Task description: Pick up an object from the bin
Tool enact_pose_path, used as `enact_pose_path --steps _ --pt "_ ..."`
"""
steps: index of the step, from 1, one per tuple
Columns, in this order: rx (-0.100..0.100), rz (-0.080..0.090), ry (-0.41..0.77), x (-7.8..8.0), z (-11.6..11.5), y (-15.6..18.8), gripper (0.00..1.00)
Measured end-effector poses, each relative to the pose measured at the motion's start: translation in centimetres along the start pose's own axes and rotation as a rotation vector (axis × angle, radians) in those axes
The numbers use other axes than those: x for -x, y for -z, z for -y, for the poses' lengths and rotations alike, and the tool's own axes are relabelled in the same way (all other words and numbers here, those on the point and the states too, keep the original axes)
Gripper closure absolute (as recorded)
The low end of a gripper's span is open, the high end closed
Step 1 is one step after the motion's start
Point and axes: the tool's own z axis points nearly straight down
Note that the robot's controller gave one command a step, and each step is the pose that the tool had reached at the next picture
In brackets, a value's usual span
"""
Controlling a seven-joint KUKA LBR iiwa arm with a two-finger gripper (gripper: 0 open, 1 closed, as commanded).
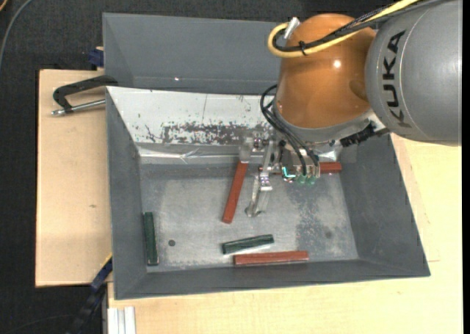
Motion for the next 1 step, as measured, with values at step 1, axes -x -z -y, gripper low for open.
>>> enact_pose_path --steps 1 --pt "-0.001 0.004 0.586 5.14 -1.33 -15.38 0.0"
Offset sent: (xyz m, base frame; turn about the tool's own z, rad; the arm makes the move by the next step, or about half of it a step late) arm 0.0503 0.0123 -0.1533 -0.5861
